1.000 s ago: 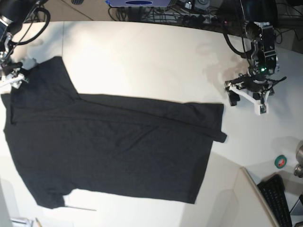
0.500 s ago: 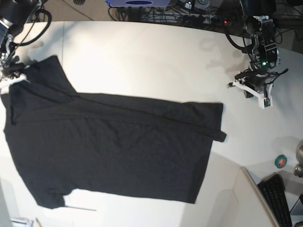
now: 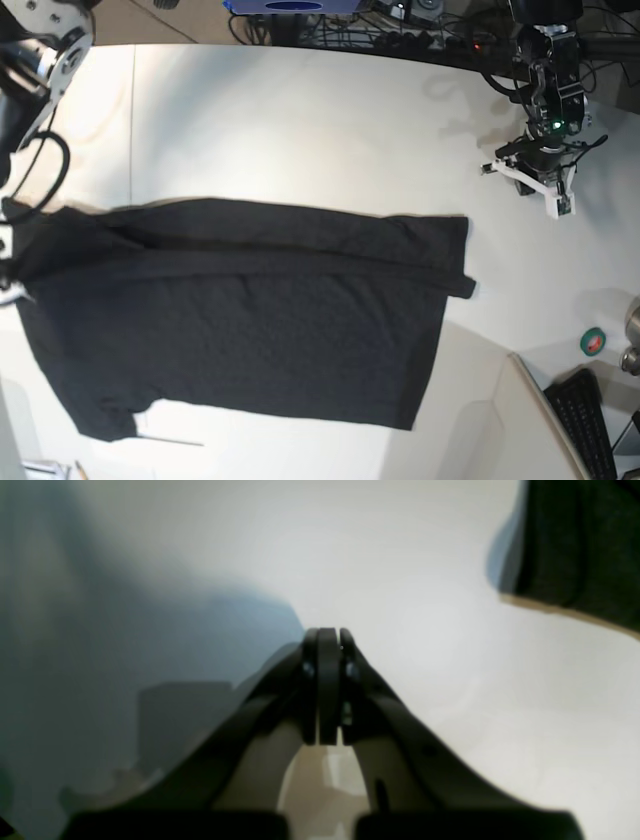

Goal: Layout the t-shirt on the table in an organized manner, then fold the t-shirt properly

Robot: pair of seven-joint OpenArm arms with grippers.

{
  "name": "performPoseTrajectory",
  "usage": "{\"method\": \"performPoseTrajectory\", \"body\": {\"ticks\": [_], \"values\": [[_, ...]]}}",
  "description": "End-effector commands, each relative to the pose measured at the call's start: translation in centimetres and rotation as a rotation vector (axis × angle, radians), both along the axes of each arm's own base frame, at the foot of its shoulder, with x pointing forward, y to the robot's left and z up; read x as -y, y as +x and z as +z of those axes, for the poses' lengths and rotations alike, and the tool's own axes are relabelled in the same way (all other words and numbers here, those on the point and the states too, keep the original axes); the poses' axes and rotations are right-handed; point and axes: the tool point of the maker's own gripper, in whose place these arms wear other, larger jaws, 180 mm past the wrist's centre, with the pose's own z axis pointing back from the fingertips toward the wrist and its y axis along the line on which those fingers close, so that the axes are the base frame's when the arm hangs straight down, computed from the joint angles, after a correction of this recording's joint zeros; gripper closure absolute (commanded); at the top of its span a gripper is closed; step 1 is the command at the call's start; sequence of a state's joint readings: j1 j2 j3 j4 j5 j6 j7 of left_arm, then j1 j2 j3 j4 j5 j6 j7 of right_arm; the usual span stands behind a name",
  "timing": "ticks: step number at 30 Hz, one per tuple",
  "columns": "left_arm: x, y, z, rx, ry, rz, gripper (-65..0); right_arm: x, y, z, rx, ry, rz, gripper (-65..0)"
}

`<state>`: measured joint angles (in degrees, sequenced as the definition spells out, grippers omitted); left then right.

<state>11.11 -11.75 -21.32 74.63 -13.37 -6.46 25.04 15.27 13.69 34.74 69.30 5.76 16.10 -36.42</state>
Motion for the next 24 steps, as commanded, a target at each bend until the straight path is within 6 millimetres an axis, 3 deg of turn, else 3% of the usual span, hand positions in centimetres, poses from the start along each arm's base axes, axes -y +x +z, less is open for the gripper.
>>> {"method": "performPoseTrajectory", "body": {"ticks": [1,6,11,16,17,20,21,22,24], "values": [[-0.6,0.8,1.2,0.042,0.022,-0.007,0.0,0.7,1.8,2.0,0.053,-0.022,0.004,0.0],[-0.7,0.1,0.8,0.027,0.025,-0.008,0.0,0.9,5.1,2.4,0.072,0.038,-0.004,0.0],[-0.8,-0.9,0.3,0.005,0.027,-0.007,0.0,1.3,8.2,3.3,0.199,0.060,-0.024,0.0],[-0.6,-0.9,0.3,0.005,0.022,-0.006,0.0,1.4,9.8,4.1,0.329,0.044,-0.042,0.0],[-0.6,-0.9,0.2,0.006,0.020,-0.005,0.0,1.4,9.7,3.8,0.316,0.049,-0.041,-3.3],[-0.4,-0.9,0.2,0.005,0.017,-0.007,0.0,1.4,8.4,2.6,0.256,0.055,-0.039,-37.4],[-0.2,-0.9,0.1,0.005,0.014,-0.009,-2.5,1.6,7.7,2.4,0.247,0.043,-0.036,-43.5],[0.0,-0.7,0.2,0.011,0.009,-0.011,-10.4,1.6,7.0,2.3,0.245,0.027,-0.032,-46.2],[1.1,-0.1,0.7,0.056,-0.059,0.012,-28.0,1.8,5.5,2.3,0.246,-0.015,-0.023,-45.3]]}}
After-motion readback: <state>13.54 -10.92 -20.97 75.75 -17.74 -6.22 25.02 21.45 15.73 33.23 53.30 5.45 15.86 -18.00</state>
